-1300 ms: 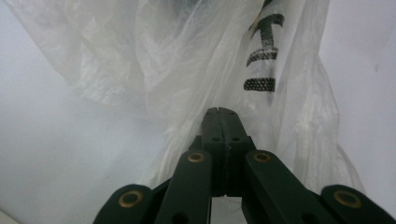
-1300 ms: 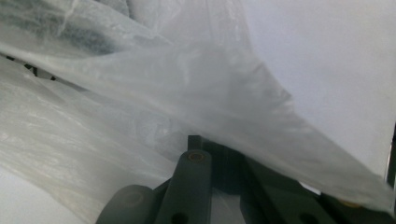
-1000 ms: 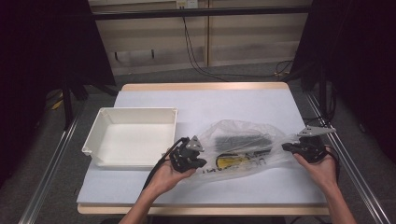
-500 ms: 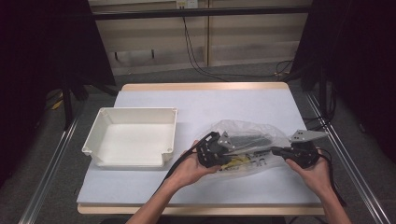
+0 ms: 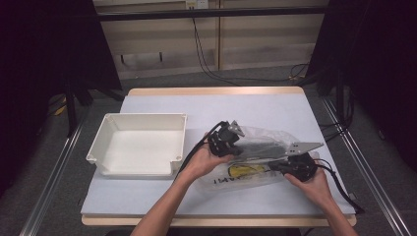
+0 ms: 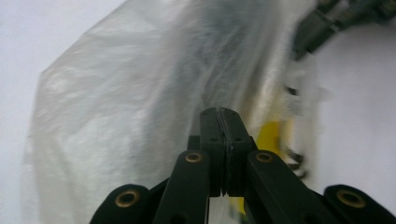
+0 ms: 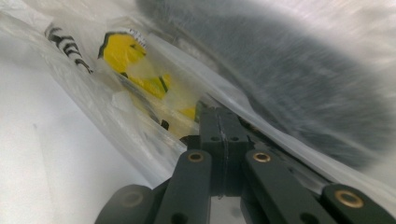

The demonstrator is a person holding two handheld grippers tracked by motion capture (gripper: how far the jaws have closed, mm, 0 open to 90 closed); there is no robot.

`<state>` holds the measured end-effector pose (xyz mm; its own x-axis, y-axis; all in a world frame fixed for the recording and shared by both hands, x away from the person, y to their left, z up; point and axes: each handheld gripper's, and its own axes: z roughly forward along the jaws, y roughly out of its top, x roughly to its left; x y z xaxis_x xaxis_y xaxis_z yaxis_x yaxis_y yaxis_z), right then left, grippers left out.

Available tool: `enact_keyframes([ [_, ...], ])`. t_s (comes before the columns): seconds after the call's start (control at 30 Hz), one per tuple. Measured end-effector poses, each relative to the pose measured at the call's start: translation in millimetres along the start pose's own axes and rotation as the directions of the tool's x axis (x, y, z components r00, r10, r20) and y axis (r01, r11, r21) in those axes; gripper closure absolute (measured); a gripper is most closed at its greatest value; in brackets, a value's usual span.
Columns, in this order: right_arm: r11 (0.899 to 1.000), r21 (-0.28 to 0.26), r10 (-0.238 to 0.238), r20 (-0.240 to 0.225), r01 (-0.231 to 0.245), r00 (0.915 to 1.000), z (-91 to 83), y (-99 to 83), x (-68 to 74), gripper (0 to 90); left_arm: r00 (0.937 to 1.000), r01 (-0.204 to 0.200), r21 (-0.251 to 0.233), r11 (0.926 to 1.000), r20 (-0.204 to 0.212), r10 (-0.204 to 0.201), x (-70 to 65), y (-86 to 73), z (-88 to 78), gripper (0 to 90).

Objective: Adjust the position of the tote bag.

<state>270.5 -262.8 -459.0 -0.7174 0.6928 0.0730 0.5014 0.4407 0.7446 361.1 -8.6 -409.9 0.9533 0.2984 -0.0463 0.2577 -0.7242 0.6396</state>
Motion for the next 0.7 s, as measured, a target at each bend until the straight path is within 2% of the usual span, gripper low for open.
enact_keyframes([
  [0.1, 1.000, 0.020, -0.003, -0.012, 0.003, 0.9999, 7.5, -2.0, 1.2, 90.0, 0.9991, 0.037, 0.013, 0.9992, -0.023, -0.037, 15.1, -3.1, 4.5, 89.5],
  [0.17, 1.000, 0.031, -0.004, -0.016, 0.005, 0.9999, 10.2, -3.3, 1.0, 90.0, 0.9978, 0.064, -0.002, 0.9979, -0.016, -0.064, 23.5, -4.4, 5.5, 89.5],
  [0.23, 0.999, 0.039, -0.007, -0.018, 0.008, 0.9998, 11.6, -3.7, 1.6, 90.0, 0.9964, 0.079, 0.001, 0.9969, -0.032, -0.079, 29.7, -3.5, 5.8, 89.6],
  [0.37, 0.999, 0.045, -0.008, -0.014, 0.009, 0.9999, 12.1, -4.3, 1.9, 90.0, 0.9951, 0.081, 0.019, 0.9965, -0.059, -0.080, 37.5, -0.6, 7.5, 89.8],
  [0.4, 0.999, 0.045, -0.007, -0.020, 0.008, 0.9998, 13.0, -4.8, 1.4, 90.0, 0.9951, 0.064, 0.051, 0.9967, -0.078, -0.060, 39.7, -0.1, 9.8, 89.9],
  [0.53, 0.998, 0.060, -0.013, -0.020, 0.014, 0.9997, 16.0, -5.9, 3.1, 90.0, 0.9935, 0.090, 0.081, 0.9926, -0.076, -0.084, 48.0, -1.6, 21.1, 90.0],
  [0.57, 0.997, 0.070, -0.017, -0.022, 0.018, 0.9996, 16.3, -6.2, 3.8, 90.0, 0.9943, 0.082, 0.094, 0.9921, -0.076, -0.075, 50.3, -1.5, 25.0, 90.0],
  [0.67, 0.995, 0.095, -0.032, -0.032, 0.035, 0.9990, 19.2, -8.6, 5.7, 90.0, 0.9925, 0.102, 0.106, 0.9892, -0.079, -0.093, 52.2, -1.3, 32.7, 90.0],
  [0.7, 0.995, 0.098, -0.033, -0.029, 0.036, 0.9990, 18.7, -8.7, 6.3, 90.0, 0.9928, 0.092, 0.123, 0.9882, -0.088, -0.081, 54.0, -1.1, 35.3, 90.0],
])
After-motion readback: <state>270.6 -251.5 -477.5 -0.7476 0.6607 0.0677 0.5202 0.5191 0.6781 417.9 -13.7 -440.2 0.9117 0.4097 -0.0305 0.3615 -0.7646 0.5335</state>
